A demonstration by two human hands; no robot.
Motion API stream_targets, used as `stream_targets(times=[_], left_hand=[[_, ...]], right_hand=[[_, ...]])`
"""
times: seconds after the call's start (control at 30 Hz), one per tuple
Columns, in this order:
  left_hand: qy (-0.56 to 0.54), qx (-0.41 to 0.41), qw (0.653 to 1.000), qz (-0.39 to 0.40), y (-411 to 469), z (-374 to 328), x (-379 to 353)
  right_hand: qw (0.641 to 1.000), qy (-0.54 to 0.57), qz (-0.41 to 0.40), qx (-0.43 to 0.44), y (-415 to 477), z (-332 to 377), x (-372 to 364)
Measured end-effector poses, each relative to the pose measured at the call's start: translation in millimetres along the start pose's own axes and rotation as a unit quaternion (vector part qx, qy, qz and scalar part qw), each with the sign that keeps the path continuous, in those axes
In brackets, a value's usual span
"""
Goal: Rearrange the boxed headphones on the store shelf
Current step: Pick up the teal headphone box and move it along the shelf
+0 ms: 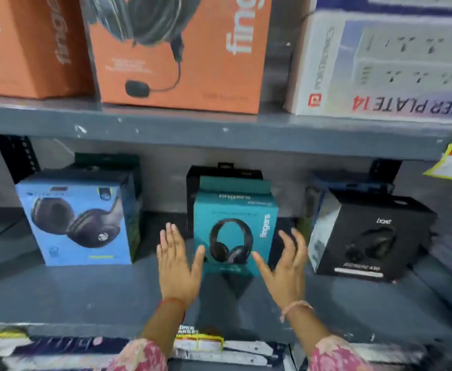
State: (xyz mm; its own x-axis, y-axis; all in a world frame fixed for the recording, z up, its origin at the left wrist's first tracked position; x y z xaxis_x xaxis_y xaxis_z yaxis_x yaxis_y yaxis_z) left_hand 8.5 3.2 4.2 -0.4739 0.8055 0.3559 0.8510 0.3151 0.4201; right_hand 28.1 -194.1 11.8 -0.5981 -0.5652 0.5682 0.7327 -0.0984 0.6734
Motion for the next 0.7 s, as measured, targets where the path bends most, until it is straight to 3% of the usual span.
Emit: stream_targets(times=[0.03,0.17,0.2,0.27,0.37,0.43,0.53,0.7], left_hand=[[-0.07,0.092,0.993,-0.006,1,1,-4],[-0.278,0.233,0.931,0.049,16,12,-27],[-0.31,0.24,0.918,0.06,16,19,-31],[-0.284,0.229,0.929,0.062,13,26,-28],[-0.277,0.225,0.933,0.045,3,17,-10],[-0.343,0.217,0.913,0.041,-9,-5,5],[-0.413,0.245,0.871,0.1,-27,-30,22],[-0.448,0.268,0.838,0.158,-34,-47,41]], right_hand=[[0.996,0.041,0.031,-0.076,2,-8,-11],[0.922,0.249,0.15,-0.257,8,-20,-39],[0.904,0.285,0.174,-0.266,6,-20,-41],[0.897,0.303,0.196,-0.254,0,-19,-41],[0.912,0.275,0.171,-0.25,-14,-15,-24],[0.924,0.263,0.13,-0.245,-23,-5,-4],[0.912,0.302,0.074,-0.266,-33,12,25],[0.864,0.392,0.117,-0.293,-37,24,51]])
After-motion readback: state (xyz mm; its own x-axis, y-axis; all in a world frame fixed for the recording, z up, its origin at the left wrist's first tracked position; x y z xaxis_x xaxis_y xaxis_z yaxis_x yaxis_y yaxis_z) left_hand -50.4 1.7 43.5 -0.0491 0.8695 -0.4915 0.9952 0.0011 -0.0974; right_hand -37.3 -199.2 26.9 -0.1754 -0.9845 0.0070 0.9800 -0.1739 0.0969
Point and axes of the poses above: each hand's wrist, its own y-axis towards the middle knuckle, its own x-axis out of the back of the hand, z = x × y, the point moved 1 cm from there along y, towards the middle knuckle, and after that the axes turned 8 degrees about -y, right-handed, at the moved point
